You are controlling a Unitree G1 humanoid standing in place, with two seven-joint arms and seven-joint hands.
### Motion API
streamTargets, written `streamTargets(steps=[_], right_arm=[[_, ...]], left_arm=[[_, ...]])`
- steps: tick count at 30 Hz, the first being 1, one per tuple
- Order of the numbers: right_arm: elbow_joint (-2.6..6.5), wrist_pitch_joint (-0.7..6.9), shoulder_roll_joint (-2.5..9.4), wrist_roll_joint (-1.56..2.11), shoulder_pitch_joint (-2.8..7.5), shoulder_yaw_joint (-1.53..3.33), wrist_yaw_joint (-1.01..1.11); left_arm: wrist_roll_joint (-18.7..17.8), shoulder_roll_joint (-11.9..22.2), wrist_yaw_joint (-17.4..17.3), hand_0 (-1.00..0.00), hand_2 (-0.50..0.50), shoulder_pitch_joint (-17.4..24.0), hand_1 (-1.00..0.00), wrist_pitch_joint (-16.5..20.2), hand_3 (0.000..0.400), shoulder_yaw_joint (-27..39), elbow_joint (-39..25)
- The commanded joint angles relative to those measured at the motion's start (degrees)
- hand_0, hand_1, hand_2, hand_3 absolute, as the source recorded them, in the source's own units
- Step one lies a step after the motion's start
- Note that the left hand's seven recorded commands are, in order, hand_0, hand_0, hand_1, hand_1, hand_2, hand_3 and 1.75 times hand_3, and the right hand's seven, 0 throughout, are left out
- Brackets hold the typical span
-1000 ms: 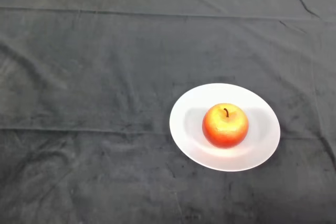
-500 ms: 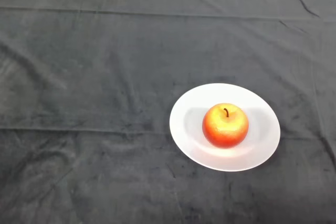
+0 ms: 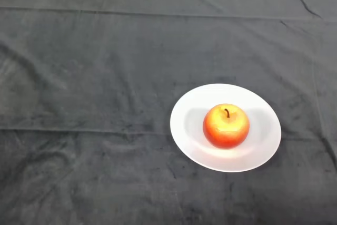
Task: Move the apple to the plate
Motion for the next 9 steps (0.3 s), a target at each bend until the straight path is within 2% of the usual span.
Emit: streamTargets(steps=[1,9], right_arm=[[0.67,0.09,-2.75,0.07,0.09,-0.85,0.78],[0.68,0.09,-2.76,0.06,0.09,-0.87,0.79]], left_arm=[[1.31,3.96,-0.55,0.0,0.0,-1.8,0.0,-1.45,0.0,1.38,2.73],[1.68,3.79,-0.53,0.0,0.0,-2.01,0.0,-1.54,0.0,1.44,2.87]])
